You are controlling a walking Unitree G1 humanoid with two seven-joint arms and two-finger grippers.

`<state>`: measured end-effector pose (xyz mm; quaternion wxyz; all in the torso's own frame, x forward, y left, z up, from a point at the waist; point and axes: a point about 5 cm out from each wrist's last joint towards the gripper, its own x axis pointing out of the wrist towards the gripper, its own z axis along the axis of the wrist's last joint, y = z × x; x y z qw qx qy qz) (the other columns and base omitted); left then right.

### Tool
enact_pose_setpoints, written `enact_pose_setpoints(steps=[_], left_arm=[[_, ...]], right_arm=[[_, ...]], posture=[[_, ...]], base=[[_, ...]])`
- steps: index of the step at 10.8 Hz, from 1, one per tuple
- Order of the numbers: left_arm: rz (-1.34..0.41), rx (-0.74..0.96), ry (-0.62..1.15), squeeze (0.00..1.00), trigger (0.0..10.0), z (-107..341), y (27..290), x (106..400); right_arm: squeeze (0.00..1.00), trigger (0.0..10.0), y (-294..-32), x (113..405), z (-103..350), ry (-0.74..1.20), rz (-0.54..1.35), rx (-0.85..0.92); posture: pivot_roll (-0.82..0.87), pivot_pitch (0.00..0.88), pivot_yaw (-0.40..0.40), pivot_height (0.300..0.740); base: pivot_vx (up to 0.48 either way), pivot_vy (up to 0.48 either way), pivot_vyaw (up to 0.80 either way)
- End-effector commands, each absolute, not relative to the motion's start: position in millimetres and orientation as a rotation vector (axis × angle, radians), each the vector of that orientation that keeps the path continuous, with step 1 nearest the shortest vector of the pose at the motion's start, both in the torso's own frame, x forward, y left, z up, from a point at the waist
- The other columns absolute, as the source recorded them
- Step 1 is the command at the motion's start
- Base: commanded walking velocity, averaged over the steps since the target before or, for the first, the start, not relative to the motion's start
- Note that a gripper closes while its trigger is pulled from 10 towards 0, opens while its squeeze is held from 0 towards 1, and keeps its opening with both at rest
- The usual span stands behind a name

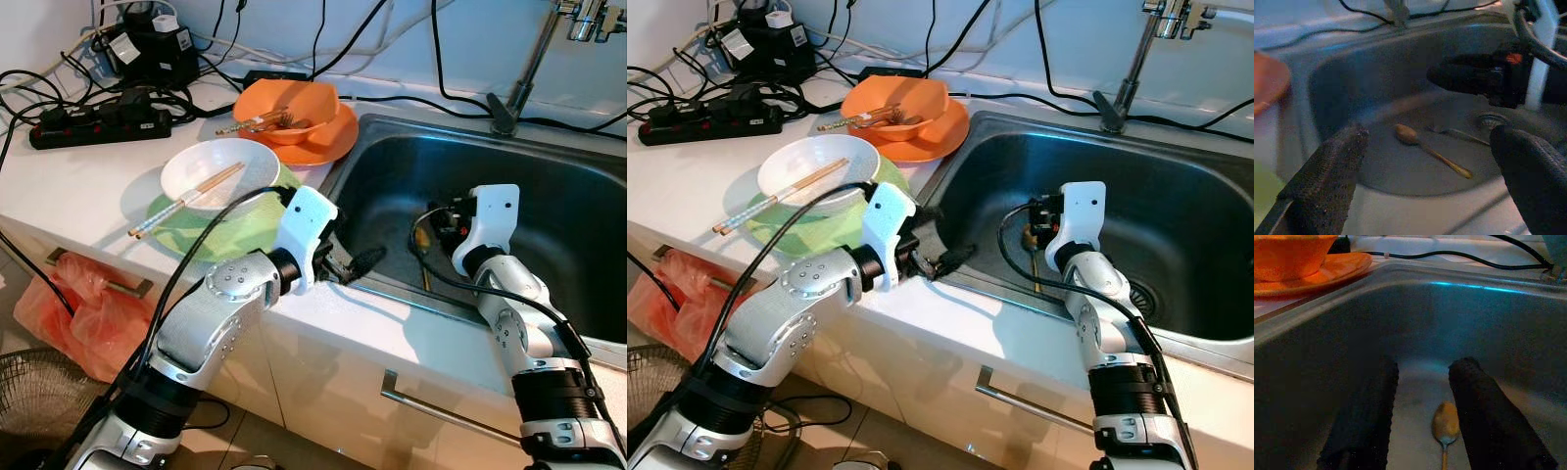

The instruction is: Kitchen organization

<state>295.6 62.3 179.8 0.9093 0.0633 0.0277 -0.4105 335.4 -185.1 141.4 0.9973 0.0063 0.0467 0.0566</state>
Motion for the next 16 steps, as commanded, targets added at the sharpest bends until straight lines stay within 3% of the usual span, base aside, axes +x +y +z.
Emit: enact_pose_setpoints(steps=[1,5,7,10,11,12,13,16], left_arm=[[-0.781,0.152,-0.021,0.0,10.0,188.5,68.8,296.1],[-0.388,0.281,-0.28,0.0,10.0,223.0,111.2,299.3],[-0.225,0.337,-0.207,0.0,10.0,226.3,141.7,302.0],[-0.17,0.373,-0.005,0.0,10.0,227.4,174.8,308.4],[-0.183,0.397,0.025,0.0,10.0,229.3,179.5,309.1],[-0.189,0.404,0.068,0.0,10.0,232.7,186.6,312.5],[-0.204,0.406,0.121,0.0,10.0,234.6,192.6,317.7],[-0.229,0.418,0.192,0.0,10.0,244.0,206.7,327.2]], right_arm=[[1.0,10.0,-185.1,337.1,151.6,0.048,0.114,0.012],[1.0,10.0,-171.7,335.7,165.3,0.014,0.182,0.057],[1.0,10.0,-160.4,331.6,175.6,0.003,0.291,0.104],[1.0,10.0,-150.2,323.6,174.8,0.033,0.401,0.13],[0.8,10.0,-149.5,323.1,174.5,0.038,0.409,0.136],[0.32,10.0,-147.5,322.3,175.1,0.044,0.424,0.141],[0.0,10.0,-146.1,322.1,176.3,0.047,0.433,0.143],[0.0,10.0,-146.7,321.3,177.6,0.042,0.423,0.146]], posture=[[0.23,0.022,0.037,0.74],[0.25,0.017,0.03,0.74],[0.26,0.012,0.027,0.74],[0.26,0.005,0.028,0.74],[0.27,0.005,0.027,0.74],[0.27,0.004,0.026,0.74],[0.27,0.002,0.028,0.74],[0.27,0.006,0.035,0.74]], base=[[0.0,0.0,0.0],[0.0,0.0,0.0],[0.0,0.0,0.0],[0.0,0.0,0.0],[0.0,0.0,0.0],[0.0,0.0,0.0],[0.0,0.0,0.0],[0.0,0.0,0.0]])
